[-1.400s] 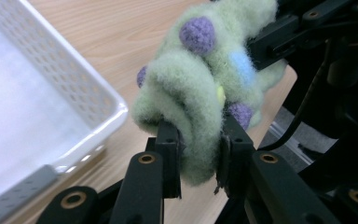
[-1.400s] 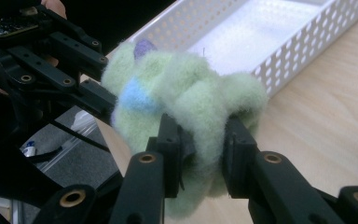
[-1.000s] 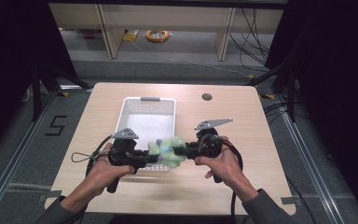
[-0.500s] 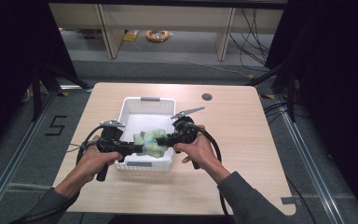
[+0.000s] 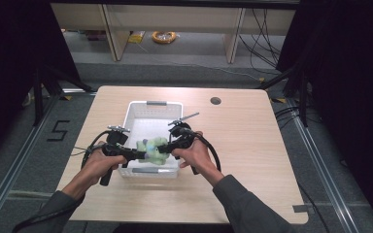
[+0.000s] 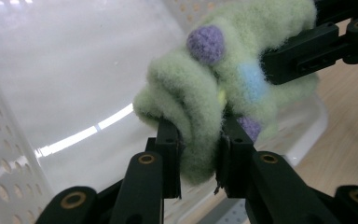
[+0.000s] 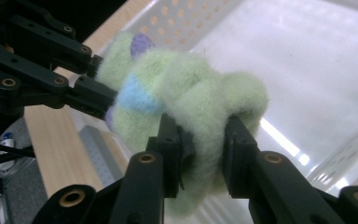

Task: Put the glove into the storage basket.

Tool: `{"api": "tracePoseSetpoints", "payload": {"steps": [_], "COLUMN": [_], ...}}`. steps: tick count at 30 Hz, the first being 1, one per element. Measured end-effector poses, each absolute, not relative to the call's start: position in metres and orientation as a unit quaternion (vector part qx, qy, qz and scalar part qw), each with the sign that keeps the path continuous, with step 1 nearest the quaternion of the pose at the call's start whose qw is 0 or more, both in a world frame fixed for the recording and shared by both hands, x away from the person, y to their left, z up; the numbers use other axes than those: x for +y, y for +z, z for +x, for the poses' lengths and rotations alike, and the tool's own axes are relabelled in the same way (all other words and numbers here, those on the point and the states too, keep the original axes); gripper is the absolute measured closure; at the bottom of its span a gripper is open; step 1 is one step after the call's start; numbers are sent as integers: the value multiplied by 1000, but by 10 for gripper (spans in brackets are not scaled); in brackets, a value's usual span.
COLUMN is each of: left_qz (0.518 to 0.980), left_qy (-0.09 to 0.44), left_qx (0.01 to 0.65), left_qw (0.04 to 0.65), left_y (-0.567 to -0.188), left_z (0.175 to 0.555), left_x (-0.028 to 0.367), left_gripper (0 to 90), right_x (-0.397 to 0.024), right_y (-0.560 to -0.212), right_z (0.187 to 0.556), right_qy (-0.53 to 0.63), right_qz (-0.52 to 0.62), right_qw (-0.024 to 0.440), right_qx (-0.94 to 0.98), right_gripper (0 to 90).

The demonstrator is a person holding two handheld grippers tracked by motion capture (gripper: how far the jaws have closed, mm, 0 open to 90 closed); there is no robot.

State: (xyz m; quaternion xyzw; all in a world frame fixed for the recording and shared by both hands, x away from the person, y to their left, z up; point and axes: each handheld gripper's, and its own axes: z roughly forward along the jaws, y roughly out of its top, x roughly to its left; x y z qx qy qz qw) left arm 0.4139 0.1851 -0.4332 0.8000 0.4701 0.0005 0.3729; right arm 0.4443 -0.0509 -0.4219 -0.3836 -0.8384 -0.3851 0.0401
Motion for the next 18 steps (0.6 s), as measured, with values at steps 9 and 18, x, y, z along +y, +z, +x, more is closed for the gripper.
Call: {"api": "tracePoseSetpoints", "payload": {"steps": [9,18], "left_qz": [807,824], "left_qy": [-11,3], "left_qx": [478,467], "left_qw": [348,320], "left_y": [-451,-456], "left_z": [421,423], "left_x": [187,183], "left_gripper": [719,692], "right_x": [-38,-27], "right_y": [-441,-450], "right_z": [451,451], "right_qy": [-345,-309], "right_qz": [-392,-381], "right_qw": [42,19], "right_qx": [-852,-871], "right_gripper": [715,671]}}
